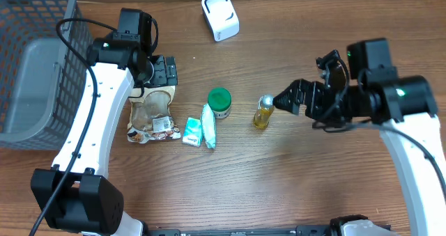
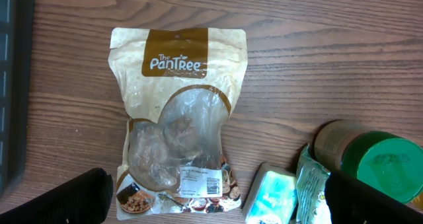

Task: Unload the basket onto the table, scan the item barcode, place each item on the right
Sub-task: 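Move the right gripper down over the Vim bottle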

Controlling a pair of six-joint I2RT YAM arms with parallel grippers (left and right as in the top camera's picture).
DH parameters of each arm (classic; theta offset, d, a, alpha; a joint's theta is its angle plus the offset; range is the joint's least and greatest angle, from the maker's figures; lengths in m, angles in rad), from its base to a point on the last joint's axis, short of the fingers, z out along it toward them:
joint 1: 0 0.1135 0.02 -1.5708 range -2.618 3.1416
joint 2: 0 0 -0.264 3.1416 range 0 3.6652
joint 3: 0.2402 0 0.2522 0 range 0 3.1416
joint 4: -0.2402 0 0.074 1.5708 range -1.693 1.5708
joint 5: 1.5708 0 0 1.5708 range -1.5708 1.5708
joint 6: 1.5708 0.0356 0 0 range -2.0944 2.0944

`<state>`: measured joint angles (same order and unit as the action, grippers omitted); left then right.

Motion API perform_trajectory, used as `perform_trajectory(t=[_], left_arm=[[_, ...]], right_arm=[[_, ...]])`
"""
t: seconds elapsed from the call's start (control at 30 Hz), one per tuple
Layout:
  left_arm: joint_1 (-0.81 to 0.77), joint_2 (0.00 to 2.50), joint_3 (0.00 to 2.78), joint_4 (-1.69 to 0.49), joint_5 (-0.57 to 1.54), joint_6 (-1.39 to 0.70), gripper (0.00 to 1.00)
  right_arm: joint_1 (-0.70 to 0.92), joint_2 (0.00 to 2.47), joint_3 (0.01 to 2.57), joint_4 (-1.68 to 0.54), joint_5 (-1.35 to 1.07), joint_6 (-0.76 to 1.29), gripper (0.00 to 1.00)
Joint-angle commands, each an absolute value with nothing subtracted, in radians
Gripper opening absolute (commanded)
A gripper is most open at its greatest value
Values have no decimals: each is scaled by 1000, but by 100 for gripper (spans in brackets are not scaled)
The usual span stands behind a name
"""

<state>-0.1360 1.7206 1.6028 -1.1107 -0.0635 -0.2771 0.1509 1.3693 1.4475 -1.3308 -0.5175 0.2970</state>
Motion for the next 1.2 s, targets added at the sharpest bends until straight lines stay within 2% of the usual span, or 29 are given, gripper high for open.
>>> perform_trajectory(t=[0.0, 0.1, 0.4, 0.8, 1.1, 1.17], left_arm=[[-131, 1723, 1618, -1111, -58, -258, 100], [-131, 1723, 1618, -1111, -59, -258, 100], [-131, 1723, 1618, -1111, -58, -258, 100], [-131, 1723, 1618, -1111, -58, -258, 100], [-131, 1723, 1618, -1111, -59, -258, 100], [-131, 1723, 1618, -1111, -59, -258, 100]], right_arm=[[197, 1407, 1472, -1292, -336, 445, 97], [243, 1447, 1472, -1248, -258, 498, 100], [365, 1582, 1472, -1176, 2, 603, 100], [438, 1747, 1472, -1122, 102, 606, 100], [437, 1781, 1472, -1089, 78, 606, 100], [437, 1781, 1472, -1084, 51, 606, 96]])
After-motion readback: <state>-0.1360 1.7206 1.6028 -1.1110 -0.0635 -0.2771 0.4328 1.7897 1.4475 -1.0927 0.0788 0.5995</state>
